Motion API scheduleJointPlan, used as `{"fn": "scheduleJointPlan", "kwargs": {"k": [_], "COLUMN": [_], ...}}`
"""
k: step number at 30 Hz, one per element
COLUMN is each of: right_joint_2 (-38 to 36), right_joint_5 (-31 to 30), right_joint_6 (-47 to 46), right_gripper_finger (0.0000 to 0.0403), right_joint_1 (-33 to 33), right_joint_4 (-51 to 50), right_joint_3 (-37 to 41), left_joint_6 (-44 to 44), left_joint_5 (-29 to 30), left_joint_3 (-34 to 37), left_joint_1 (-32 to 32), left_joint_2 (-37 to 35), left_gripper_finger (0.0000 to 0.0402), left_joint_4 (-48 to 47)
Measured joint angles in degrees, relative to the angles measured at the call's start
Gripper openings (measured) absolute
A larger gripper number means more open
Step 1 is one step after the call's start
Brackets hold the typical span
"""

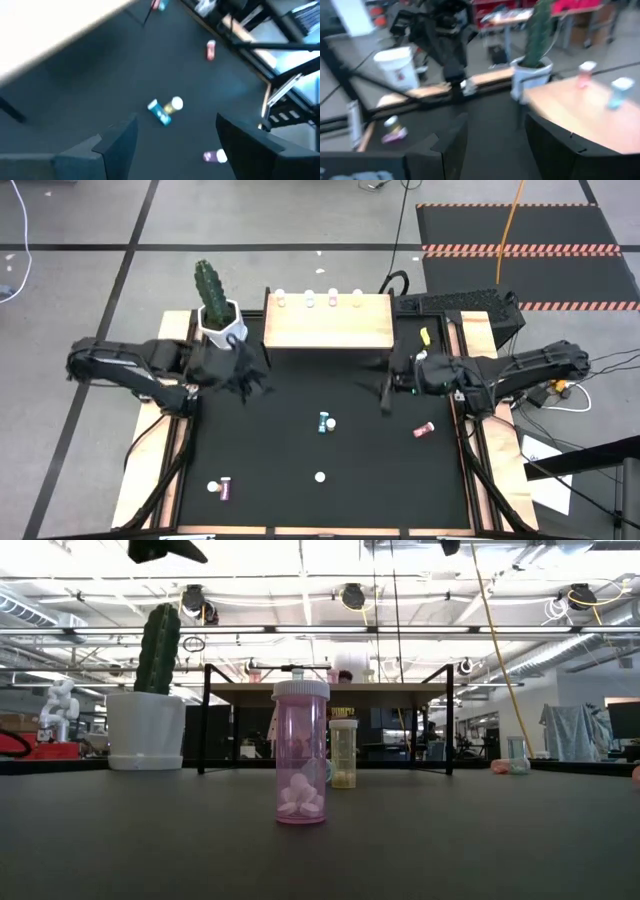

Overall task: Pick and place medicine bottles onto shelf by color
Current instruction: Put the bottom orange pill bottle aligned with the other orange pill bottle on the shelf

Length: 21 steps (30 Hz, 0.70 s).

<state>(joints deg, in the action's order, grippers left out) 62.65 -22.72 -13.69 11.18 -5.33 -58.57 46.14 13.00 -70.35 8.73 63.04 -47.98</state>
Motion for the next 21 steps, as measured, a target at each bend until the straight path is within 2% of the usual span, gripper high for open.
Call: {"fn": "scheduleJointPlan", "kwargs": {"k": [6,10,14,17,21], "right_joint_2": [0.0,0.0,0.0,0.0,0.0], "right_joint_5": [-1.5,-1.5,-1.5,-1.4,-1.0], "right_joint_6": [-3.7,-8.1,-15.9,-21.8,-26.9], "right_gripper_finger": [0.0191,0.0191,0.0191,0.0191,0.0191], "right_joint_1": [6.8,9.3,11.6,13.4,16.0], "right_joint_4": [-5.5,-5.7,-5.7,-4.3,2.8], "right_joint_3": [0.3,3.3,8.6,13.1,18.7], "left_joint_6": [12.1,31.2,46.7,54.8,62.8], "left_joint_5": [4.1,5.1,2.8,1.3,-0.8], "left_joint_3": [0.0,0.0,0.0,0.0,0.0], "left_joint_1": [9.5,13.6,19.4,23.6,27.9], "left_joint_2": [6.1,10.2,14.2,16.5,18.6], "left_gripper_finger": [0.0268,0.0268,0.0269,0.0269,0.0269], "left_joint_4": [-1.9,-11.4,-16.4,-14.5,-11.8]}}
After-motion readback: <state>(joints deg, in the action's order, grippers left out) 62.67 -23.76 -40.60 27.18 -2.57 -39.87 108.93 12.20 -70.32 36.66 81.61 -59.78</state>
